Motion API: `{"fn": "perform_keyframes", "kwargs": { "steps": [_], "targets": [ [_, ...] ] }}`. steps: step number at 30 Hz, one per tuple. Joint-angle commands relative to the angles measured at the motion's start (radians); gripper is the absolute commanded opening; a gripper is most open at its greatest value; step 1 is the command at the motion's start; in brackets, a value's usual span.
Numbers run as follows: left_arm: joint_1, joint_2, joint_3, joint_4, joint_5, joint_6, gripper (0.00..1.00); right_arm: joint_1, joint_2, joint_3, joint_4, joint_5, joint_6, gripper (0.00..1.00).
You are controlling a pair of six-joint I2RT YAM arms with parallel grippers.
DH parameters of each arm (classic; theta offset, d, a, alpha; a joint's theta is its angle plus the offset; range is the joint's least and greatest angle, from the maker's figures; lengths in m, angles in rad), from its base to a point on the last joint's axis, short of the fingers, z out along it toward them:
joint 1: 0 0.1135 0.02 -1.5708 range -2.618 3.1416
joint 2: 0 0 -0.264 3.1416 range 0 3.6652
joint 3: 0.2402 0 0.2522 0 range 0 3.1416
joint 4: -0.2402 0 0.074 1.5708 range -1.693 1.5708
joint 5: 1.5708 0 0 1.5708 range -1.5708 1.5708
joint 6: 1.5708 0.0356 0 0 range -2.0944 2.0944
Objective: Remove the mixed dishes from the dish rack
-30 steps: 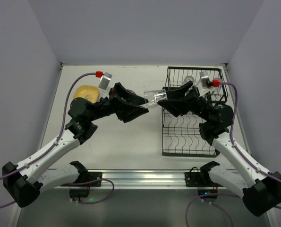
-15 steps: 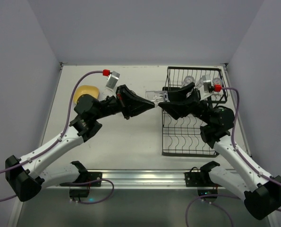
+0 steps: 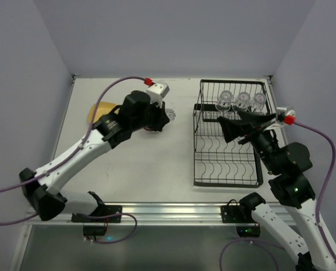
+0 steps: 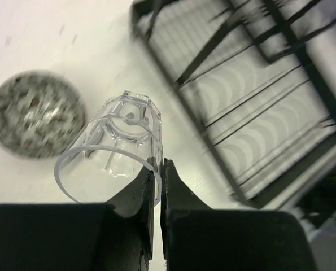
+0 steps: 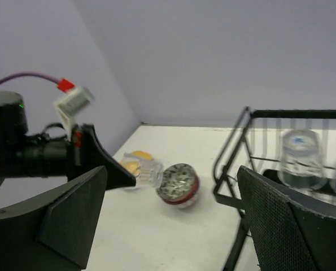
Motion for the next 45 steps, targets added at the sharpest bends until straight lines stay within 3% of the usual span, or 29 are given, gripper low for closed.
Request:
{"fn": "perform_keyframes", "kwargs": {
  "steps": [1,5,13,28,30,31,34,42,43,45],
  "targets": [
    [0.000,0.210,0.075,-0.440,-0.243,0.115,0.00,0.001,-0.079,0.028,-0.239,0.312,-0.121,0.99],
    [-0.011,0.320,0.084,-0.479,-0.210,0.148,0.00,0.001,-0.107,0.055,-0.360,0.325,-0.123,0.99],
    [-0.057,0.545,0.147,-0.554,-0.222,0.168,0.00,0.001,-0.084,0.064,-0.430,0.273,-0.172,0.99],
    [-0.109,0.636,0.185,-0.528,-0.173,0.165,0.02,0.001,-0.098,0.037,-0.448,0.265,-0.213,0.99],
    [-0.109,0.633,0.187,-0.525,-0.169,0.164,0.11,0.001,-0.095,0.038,-0.448,0.265,-0.212,0.99],
    [-0.109,0.633,0.191,-0.526,-0.173,0.159,0.23,0.001,-0.093,0.038,-0.448,0.262,-0.210,0.99],
    [-0.109,0.613,0.199,-0.522,-0.205,0.150,0.47,0.001,-0.078,0.041,-0.448,0.257,-0.215,0.99],
    [-0.108,0.439,0.227,-0.505,-0.336,0.102,0.82,0.001,0.018,0.072,-0.422,0.343,-0.171,0.99],
    [-0.108,0.417,0.227,-0.508,-0.365,0.076,0.99,0.001,0.031,0.077,-0.405,0.343,-0.171,0.99],
    [-0.106,0.327,0.205,-0.496,-0.449,0.047,1.00,0.001,0.070,0.100,-0.344,0.322,-0.164,0.99]
  ]
}}
